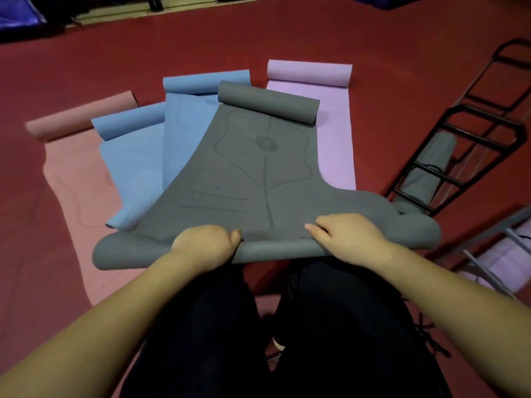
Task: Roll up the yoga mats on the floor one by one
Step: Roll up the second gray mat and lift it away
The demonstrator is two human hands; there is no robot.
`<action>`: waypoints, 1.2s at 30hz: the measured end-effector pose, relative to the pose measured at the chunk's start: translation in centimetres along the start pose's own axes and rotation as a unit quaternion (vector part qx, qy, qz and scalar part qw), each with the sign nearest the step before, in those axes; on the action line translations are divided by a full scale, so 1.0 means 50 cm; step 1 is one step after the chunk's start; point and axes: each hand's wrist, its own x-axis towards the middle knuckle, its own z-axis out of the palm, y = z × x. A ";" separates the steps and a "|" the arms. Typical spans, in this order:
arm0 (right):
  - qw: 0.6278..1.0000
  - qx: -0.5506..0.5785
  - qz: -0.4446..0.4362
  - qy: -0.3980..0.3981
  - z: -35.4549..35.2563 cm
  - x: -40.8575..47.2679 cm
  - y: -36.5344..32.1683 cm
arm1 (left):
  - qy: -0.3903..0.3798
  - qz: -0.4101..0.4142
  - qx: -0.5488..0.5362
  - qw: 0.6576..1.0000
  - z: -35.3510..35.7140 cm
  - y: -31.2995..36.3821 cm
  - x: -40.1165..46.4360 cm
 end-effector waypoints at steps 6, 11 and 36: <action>0.995 -0.037 0.037 0.086 -0.019 -0.022 0.060 | -0.067 -0.027 -0.104 0.992 -0.031 -0.017 0.025; 0.988 -0.053 0.133 0.054 -0.017 -0.053 0.056 | -0.069 -0.051 -0.171 0.981 -0.044 -0.014 0.032; 0.970 0.124 0.169 -0.127 -0.029 0.000 0.065 | 0.274 -0.104 -0.043 0.955 0.067 -0.132 -0.085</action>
